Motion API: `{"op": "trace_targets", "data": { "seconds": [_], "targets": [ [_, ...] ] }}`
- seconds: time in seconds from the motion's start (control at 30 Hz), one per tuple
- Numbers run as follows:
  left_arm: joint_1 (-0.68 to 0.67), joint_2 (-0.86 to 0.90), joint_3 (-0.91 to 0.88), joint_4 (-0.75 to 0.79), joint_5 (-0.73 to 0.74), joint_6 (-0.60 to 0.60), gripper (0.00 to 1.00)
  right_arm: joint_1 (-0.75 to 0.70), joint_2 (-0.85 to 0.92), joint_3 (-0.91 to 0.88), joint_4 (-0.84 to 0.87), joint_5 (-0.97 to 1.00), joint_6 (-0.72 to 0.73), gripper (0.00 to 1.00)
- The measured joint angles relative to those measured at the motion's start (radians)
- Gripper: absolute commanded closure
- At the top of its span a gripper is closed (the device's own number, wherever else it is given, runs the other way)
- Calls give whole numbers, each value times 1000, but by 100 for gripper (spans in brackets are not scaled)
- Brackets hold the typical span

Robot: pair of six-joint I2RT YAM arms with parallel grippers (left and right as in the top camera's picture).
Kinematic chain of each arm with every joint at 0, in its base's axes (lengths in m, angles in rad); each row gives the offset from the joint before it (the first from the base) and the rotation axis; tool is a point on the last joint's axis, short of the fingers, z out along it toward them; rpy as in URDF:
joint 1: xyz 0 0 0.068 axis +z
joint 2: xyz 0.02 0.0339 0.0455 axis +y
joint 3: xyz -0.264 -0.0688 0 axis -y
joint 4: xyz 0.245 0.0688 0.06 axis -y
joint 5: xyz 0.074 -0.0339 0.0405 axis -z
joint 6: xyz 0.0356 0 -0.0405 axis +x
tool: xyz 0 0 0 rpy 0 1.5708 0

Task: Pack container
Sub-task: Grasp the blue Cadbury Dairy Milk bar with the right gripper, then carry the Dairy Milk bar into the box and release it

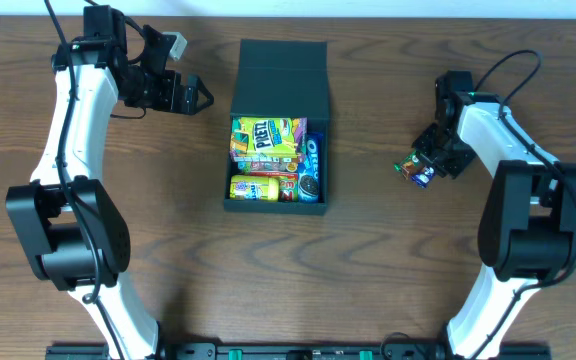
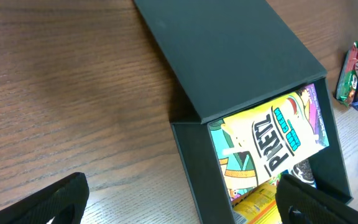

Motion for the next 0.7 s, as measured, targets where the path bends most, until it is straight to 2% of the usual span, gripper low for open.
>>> {"op": "trace_targets", "data": {
  "seconds": [0.2,0.37,0.5,0.6,0.7],
  "targets": [
    [0,0,0,0,0,0,3,-2,-1,0,-24,2,-21,98],
    [0,0,0,0,0,0,3,-16,-28,0,-55,2,-56,98],
    [0,0,0,0,0,0,3,-20,-148,0,-60,-2,-92,98],
    [0,0,0,2,0,0,3,-7,-267,1,-29,-43,-161,98],
    [0,0,0,13,0,0,3,57,-368,5,26,-163,-282,98]
  ]
}}
